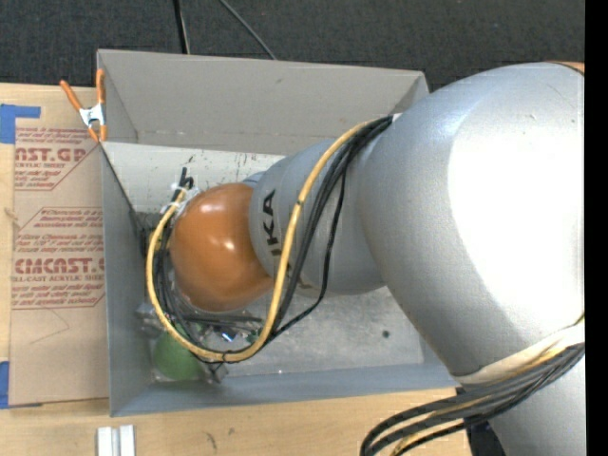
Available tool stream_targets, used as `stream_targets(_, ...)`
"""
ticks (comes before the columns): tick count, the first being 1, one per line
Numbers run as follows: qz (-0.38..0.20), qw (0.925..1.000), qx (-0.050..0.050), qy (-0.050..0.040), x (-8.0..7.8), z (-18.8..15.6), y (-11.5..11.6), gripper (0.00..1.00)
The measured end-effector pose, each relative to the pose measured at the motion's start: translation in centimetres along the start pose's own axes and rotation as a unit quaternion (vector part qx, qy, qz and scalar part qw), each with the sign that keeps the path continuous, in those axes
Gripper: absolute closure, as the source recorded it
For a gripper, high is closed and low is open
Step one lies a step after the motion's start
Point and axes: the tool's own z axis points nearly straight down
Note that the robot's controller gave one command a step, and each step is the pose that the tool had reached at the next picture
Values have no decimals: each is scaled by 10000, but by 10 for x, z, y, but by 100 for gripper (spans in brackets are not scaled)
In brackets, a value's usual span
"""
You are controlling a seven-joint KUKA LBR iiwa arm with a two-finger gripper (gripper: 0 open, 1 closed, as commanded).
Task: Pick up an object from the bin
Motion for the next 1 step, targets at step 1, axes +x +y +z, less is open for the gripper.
stream_targets(1, 22, 10000, -6, 0, 0, -2, -1, 100)
